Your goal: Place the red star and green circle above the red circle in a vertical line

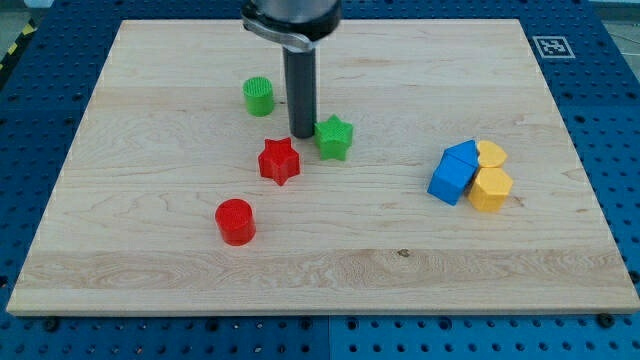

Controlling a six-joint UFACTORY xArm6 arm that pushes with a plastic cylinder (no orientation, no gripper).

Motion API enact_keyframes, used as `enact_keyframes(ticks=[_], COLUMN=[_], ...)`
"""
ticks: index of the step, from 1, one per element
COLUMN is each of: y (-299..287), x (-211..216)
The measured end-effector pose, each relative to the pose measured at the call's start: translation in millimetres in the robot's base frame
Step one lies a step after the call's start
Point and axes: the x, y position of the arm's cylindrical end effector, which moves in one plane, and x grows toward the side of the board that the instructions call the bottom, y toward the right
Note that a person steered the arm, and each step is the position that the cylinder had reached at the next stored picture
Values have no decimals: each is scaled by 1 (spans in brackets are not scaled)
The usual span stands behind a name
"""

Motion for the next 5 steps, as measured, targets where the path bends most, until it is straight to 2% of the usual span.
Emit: enact_keyframes(ticks=[1, 3, 5], y=[1, -2, -33], x=[29, 33, 31])
